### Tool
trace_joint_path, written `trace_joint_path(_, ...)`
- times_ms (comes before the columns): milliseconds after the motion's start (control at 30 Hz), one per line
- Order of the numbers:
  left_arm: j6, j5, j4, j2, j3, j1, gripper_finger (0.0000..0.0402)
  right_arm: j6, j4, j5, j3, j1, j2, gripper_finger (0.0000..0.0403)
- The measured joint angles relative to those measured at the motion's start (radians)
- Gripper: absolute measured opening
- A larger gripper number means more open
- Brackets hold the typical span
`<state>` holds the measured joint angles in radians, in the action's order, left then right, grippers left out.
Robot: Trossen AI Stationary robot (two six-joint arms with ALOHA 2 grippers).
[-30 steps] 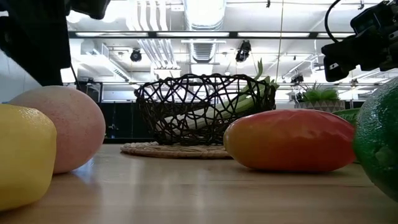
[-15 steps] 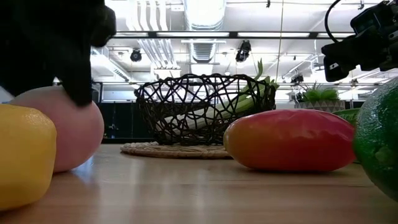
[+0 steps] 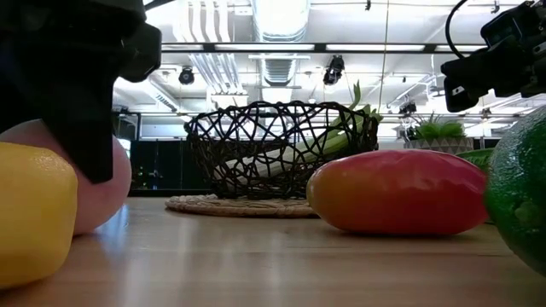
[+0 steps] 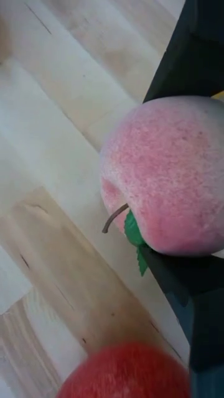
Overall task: Build produce basket
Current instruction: Put the pink peach into the black mesh basket
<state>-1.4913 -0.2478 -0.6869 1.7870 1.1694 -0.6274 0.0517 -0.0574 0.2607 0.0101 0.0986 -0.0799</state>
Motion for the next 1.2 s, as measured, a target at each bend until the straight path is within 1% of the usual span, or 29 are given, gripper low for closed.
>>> trace_joint_path(67, 0.031, -0.002, -0.005, 0.000, 0.007, 0.003, 0.0294, 0.000, 0.000, 0.000, 0.000, 0.000, 0.000, 0.0009)
trace_joint_path(133, 0.101, -0.013, -0.011, -0.008, 0.029, 0.005, 0.0294, 0.000, 0.000, 0.000, 0.000, 0.000, 0.000, 0.0009)
trace_joint_path(200, 0.197, -0.053, -0.009, -0.031, 0.079, 0.007, 0.0294, 0.000, 0.000, 0.000, 0.000, 0.000, 0.000, 0.0009)
trace_joint_path(233, 0.257, -0.092, 0.000, -0.047, 0.111, 0.007, 0.0294, 0.000, 0.000, 0.000, 0.000, 0.000, 0.000, 0.0009)
trace_joint_path(300, 0.410, -0.189, 0.023, -0.070, 0.170, 0.009, 0.0294, 0.000, 0.000, 0.000, 0.000, 0.000, 0.000, 0.0009)
trace_joint_path(400, 0.680, -0.349, 0.102, -0.077, 0.243, 0.030, 0.0294, 0.000, 0.000, 0.000, 0.000, 0.000, 0.000, 0.0009)
trace_joint_path(467, 0.875, -0.388, 0.180, -0.080, 0.271, 0.071, 0.0294, 0.000, 0.000, 0.000, 0.000, 0.000, 0.000, 0.0009)
trace_joint_path(567, 1.132, -0.384, 0.326, -0.081, 0.276, 0.171, 0.0294, 0.000, 0.000, 0.000, 0.000, 0.000, -0.001, 0.0009)
trace_joint_path(633, 1.269, -0.376, 0.412, -0.066, 0.266, 0.251, 0.0294, 0.000, 0.000, 0.000, 0.000, 0.000, -0.001, 0.0009)
trace_joint_path(700, 1.370, -0.349, 0.463, -0.048, 0.255, 0.336, 0.0294, 0.000, 0.000, 0.000, 0.000, 0.000, -0.001, 0.0009)
trace_joint_path(767, 1.440, -0.284, 0.531, -0.026, 0.239, 0.419, 0.0294, 0.000, 0.000, 0.000, 0.000, 0.000, -0.001, 0.0009)
trace_joint_path(867, 1.501, -0.149, 0.601, 0.025, 0.210, 0.526, 0.0294, 0.000, 0.000, 0.000, 0.000, 0.000, -0.001, 0.0009)
trace_joint_path(933, 1.522, -0.087, 0.625, 0.069, 0.201, 0.574, 0.0294, 0.000, 0.000, 0.000, 0.000, 0.000, -0.001, 0.0009)
trace_joint_path(1033, 1.534, -0.074, 0.681, 0.128, 0.202, 0.616, 0.0294, 0.000, 0.000, 0.000, 0.000, 0.000, -0.001, 0.0009)
trace_joint_path(1200, 1.519, -0.069, 0.710, 0.189, 0.204, 0.654, 0.0296, 0.000, 0.000, 0.000, 0.000, 0.000, -0.002, 0.0009)
